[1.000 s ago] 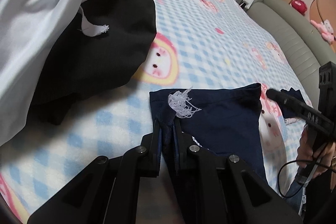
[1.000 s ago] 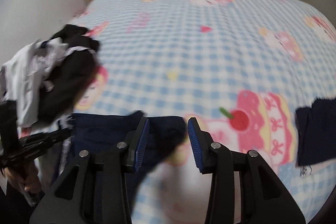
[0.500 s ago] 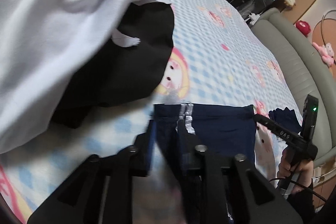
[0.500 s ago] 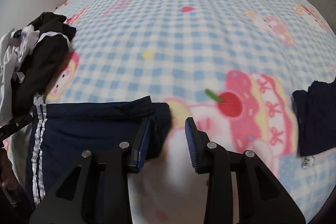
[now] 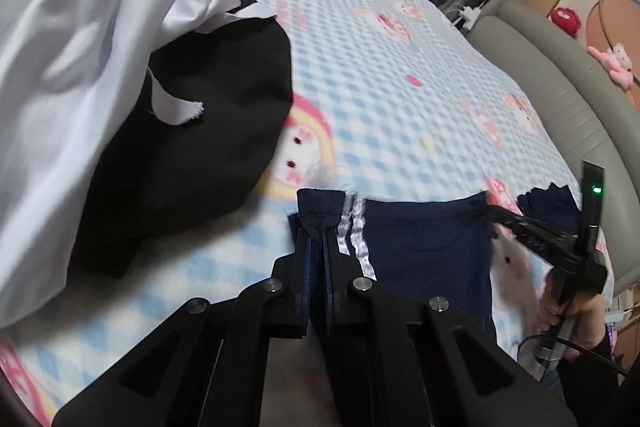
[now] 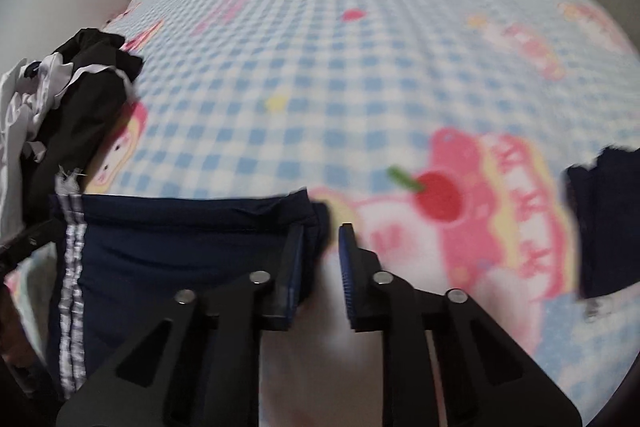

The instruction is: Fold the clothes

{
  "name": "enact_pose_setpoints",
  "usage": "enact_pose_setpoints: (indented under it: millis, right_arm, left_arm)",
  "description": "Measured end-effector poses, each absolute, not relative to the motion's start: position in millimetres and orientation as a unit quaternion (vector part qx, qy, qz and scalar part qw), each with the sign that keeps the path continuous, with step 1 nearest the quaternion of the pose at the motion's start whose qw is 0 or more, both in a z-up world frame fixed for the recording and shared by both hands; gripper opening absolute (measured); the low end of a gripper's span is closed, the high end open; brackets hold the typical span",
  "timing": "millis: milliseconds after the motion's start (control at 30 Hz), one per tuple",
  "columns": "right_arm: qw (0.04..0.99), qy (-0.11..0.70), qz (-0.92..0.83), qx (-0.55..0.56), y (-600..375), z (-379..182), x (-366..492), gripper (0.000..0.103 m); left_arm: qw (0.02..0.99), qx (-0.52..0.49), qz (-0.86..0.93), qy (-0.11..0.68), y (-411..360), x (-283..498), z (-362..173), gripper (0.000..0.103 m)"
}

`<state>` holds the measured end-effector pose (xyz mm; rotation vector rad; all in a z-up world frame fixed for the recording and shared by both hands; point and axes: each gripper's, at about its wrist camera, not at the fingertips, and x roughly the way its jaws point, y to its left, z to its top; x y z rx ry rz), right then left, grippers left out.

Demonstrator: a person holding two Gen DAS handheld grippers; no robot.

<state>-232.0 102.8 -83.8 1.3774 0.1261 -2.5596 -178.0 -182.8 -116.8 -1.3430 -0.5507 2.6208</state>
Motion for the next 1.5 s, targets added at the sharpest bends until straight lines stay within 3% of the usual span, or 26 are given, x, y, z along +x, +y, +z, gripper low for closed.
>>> enact_pose_setpoints:
  millis: [67, 133, 233, 300, 367, 433, 500, 533, 567, 733, 833, 967, 1067, 1200, 1367, 1500]
  right_arm:
    - [0.105, 0.031, -0.877, 0.468, 115.2, -78.8, -236.1, 0.009]
    - [0.132, -0.012, -0.871, 0.472, 121.9, -74.0, -237.9, 0.011]
    - [0.178, -0.065, -0.857, 0.479, 125.9, -70.0, -239.9, 0.043]
    - [0.204, -0.073, -0.843, 0.492, 115.5, -76.9, -242.4, 0.046]
    - [0.209, -0.067, -0.826, 0.519, 104.0, -95.4, -247.2, 0.056]
    - [0.209, -0.066, -0.815, 0.536, 97.9, -111.1, -249.5, 0.058]
    - [0.208, -0.071, -0.82, 0.529, 100.5, -112.4, -245.3, 0.04]
    - [0.206, -0.074, -0.823, 0.524, 103.7, -109.7, -244.4, 0.022]
    - [0.203, -0.077, -0.827, 0.519, 107.3, -106.6, -243.7, 0.012]
    - [0.18, -0.071, -0.857, 0.478, 134.7, -76.6, -239.3, 0.006]
    - [0.154, -0.093, -0.868, 0.463, 161.2, -63.8, -249.0, 0.007]
    - [0.109, -0.101, -0.851, 0.504, 178.9, -76.0, -266.8, 0.03]
    - [0.137, -0.124, -0.844, 0.504, 185.2, -66.3, -240.8, 0.035]
    - [0.196, -0.163, -0.818, 0.515, 182.4, -62.5, -187.7, 0.039]
    - [0.246, -0.172, -0.79, 0.535, 154.7, -83.7, -118.5, 0.053]
    - [0.244, -0.16, -0.775, 0.561, 142.9, -107.0, -78.3, 0.054]
  left_arm:
    - [0.08, -0.469, 0.856, -0.203, -188.7, -183.3, -128.2, 0.007]
    - [0.082, -0.483, 0.842, -0.227, -196.6, -186.0, -137.5, 0.019]
    - [0.089, -0.463, 0.84, -0.269, -210.2, -180.0, -138.4, 0.038]
    - [0.092, -0.47, 0.834, -0.273, -210.1, -183.2, -143.7, 0.037]
    - [0.102, -0.488, 0.823, -0.273, -203.1, -186.8, -152.7, 0.034]
    - [0.113, -0.494, 0.82, -0.268, -191.8, -187.1, -155.4, 0.016]
    - [0.112, -0.501, 0.825, -0.236, -174.9, -187.8, -153.0, 0.012]
    - [0.113, -0.497, 0.832, -0.222, -169.8, -188.4, -149.1, 0.009]
    - [0.12, -0.493, 0.834, -0.217, -165.4, -191.2, -144.5, 0.009]
    - [0.143, -0.47, 0.848, -0.198, -150.7, -220.4, -122.8, 0.007]
    - [0.15, -0.483, 0.839, -0.2, -146.2, -256.8, -127.8, 0.009]
    - [0.15, -0.511, 0.813, -0.235, -151.2, -270.7, -133.4, 0.009]
    - [0.184, -0.485, 0.817, -0.251, -151.0, -226.7, -114.4, 0.017]
    - [0.191, -0.49, 0.802, -0.284, -147.0, -163.7, -109.3, 0.02]
    - [0.169, -0.484, 0.786, -0.344, -144.3, -83.6, -121.5, 0.032]
    - [0.134, -0.497, 0.778, -0.361, -140.1, -57.3, -143.1, 0.035]
